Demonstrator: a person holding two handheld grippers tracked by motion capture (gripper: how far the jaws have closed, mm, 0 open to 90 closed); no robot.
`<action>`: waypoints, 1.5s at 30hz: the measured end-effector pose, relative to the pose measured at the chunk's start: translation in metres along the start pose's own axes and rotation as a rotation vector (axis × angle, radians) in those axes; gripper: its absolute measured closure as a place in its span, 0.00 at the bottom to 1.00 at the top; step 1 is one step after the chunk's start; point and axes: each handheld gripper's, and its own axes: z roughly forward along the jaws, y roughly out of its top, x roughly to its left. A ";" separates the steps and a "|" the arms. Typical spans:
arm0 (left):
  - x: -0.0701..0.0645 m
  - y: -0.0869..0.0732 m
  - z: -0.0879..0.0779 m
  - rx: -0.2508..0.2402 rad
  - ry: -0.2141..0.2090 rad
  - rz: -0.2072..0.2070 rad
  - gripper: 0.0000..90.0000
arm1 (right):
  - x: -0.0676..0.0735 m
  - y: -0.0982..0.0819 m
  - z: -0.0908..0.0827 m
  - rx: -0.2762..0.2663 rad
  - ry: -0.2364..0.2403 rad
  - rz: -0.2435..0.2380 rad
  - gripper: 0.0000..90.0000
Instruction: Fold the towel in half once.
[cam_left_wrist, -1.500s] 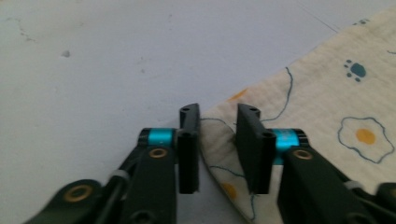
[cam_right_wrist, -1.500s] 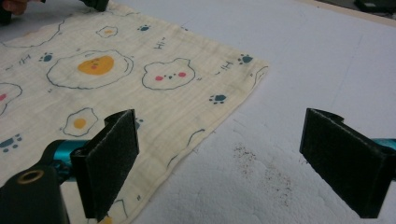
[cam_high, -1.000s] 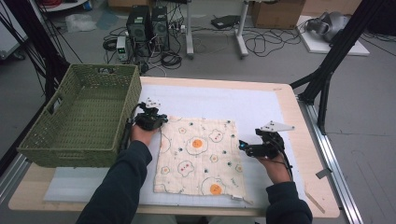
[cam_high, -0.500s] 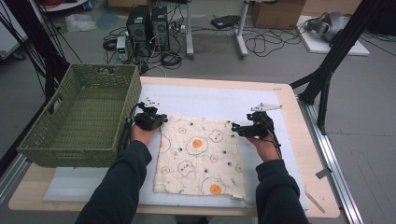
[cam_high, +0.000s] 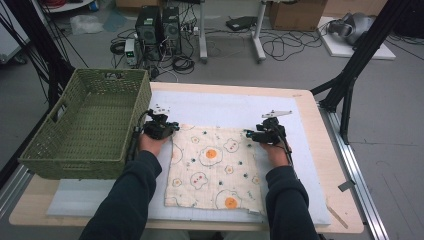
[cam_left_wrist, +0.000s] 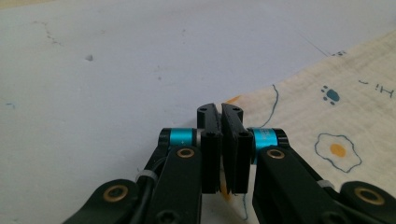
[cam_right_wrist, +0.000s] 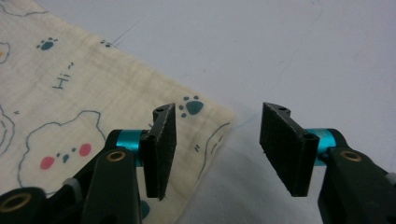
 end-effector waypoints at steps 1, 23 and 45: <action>0.000 0.000 0.000 0.001 0.001 -0.001 0.95 | 0.000 0.000 0.002 0.009 0.002 0.002 0.52; 0.002 0.001 -0.001 -0.023 -0.003 -0.001 0.96 | 0.016 0.013 0.019 0.083 0.018 -0.086 0.99; -0.004 0.012 -0.021 -0.158 0.000 -0.009 0.96 | 0.015 0.036 -0.008 -0.108 -0.065 -0.115 0.99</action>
